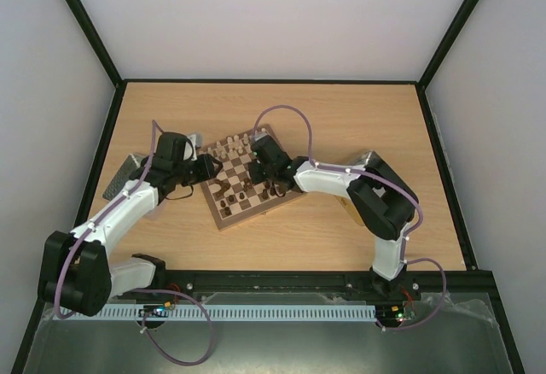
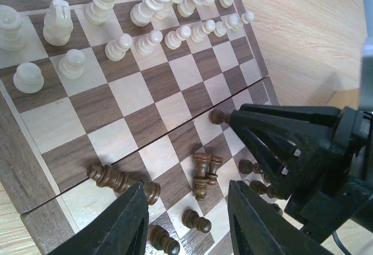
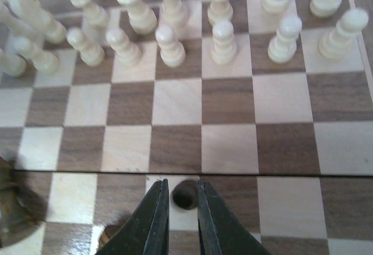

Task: Set up the chess pieces on the board
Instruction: Place the chess piece on the chessboard, then pick up the chess piece from the chessboard.

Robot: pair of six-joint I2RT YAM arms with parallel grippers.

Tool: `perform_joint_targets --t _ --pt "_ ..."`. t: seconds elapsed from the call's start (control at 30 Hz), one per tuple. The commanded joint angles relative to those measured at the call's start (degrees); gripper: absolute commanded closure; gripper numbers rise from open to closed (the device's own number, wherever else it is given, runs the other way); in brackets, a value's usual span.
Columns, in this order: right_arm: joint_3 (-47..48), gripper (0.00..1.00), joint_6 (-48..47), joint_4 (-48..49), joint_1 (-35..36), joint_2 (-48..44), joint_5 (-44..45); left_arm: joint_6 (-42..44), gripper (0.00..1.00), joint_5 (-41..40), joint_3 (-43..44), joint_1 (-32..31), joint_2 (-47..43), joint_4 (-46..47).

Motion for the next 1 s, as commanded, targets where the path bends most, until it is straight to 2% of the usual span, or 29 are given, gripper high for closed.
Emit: perform_joint_targets --t 0.0,0.23,0.4,0.5,0.7,0.97 --pt "-2.0 0.86 0.6 11.0 0.2 -2.1 1.8 -0.7 0.6 1.1 -0.6 0.4 -0.5 1.2" --pt "-1.7 0.84 0.5 9.2 0.2 -2.5 2.3 -0.6 0.6 0.7 -0.6 0.4 -0.6 0.9" --pt "4.6 0.71 2.9 -2.5 0.2 -1.5 2.0 -0.6 0.59 0.6 -0.5 0.5 -0.9 0.9" --pt "9.6 0.67 4.3 -10.7 0.2 0.1 2.6 -0.6 0.59 0.4 -0.7 0.5 -0.9 1.0" --pt "15.4 0.67 4.8 -20.0 0.1 4.0 0.7 -0.6 0.58 0.8 -0.9 0.5 -0.5 1.4" --pt "20.3 0.67 4.6 -26.3 0.2 7.6 -0.2 -0.4 0.58 1.1 -1.1 0.5 -0.1 1.6"
